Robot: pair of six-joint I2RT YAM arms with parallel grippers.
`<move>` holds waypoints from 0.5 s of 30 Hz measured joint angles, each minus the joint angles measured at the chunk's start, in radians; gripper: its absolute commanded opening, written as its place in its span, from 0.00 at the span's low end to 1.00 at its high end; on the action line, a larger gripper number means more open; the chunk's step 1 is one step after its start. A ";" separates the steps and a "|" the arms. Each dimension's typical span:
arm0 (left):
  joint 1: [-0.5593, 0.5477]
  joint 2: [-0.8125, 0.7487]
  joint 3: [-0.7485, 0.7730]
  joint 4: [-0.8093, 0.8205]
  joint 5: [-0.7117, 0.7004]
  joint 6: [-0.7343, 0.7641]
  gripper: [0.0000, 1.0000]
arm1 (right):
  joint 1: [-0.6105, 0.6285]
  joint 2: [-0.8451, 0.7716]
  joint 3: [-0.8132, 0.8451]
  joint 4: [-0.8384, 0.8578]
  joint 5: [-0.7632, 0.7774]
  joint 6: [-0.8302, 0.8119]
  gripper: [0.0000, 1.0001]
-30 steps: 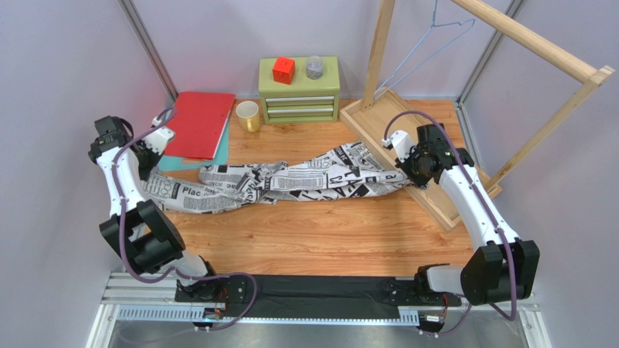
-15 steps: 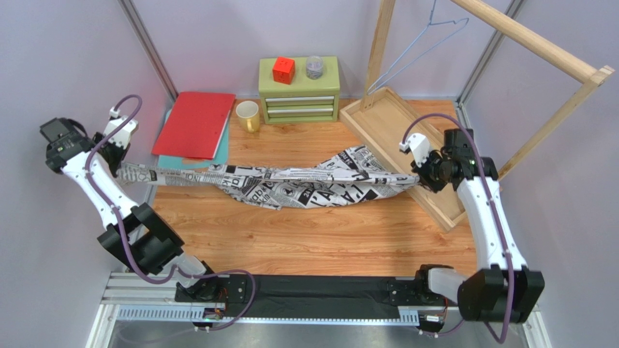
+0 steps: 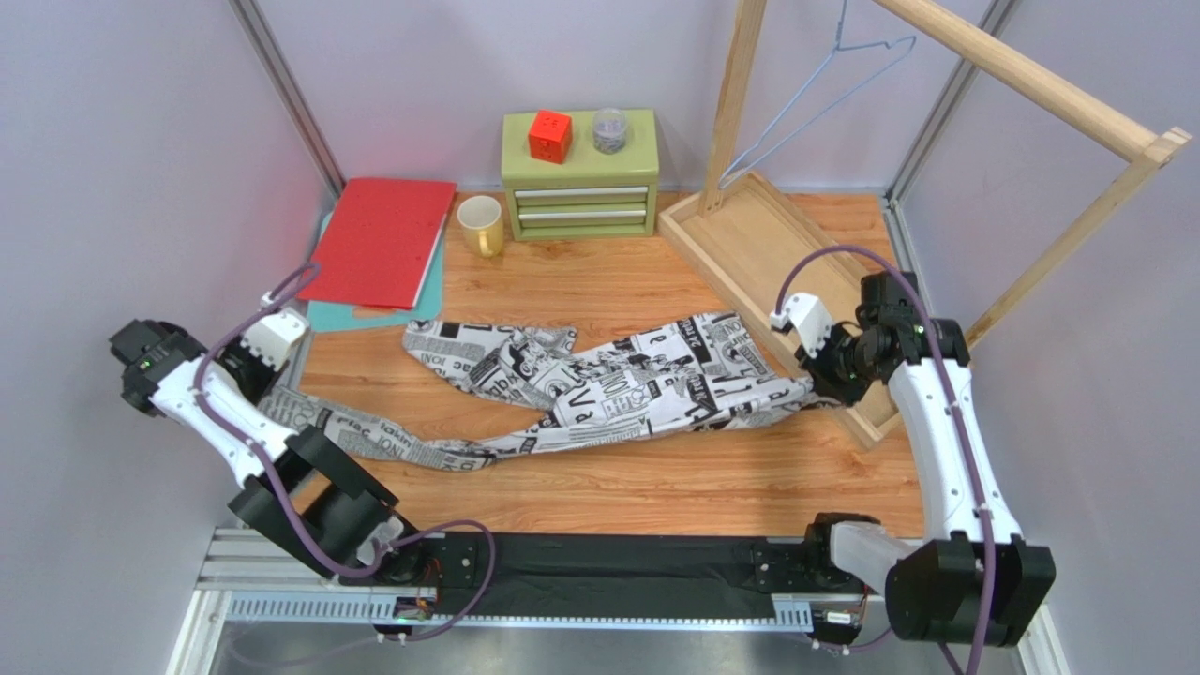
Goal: Place the trousers on the hanger
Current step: Fold the trousers
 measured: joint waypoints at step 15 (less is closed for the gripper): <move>-0.091 -0.109 -0.163 -0.052 0.070 0.235 0.16 | -0.156 0.145 0.170 0.045 -0.035 0.113 0.00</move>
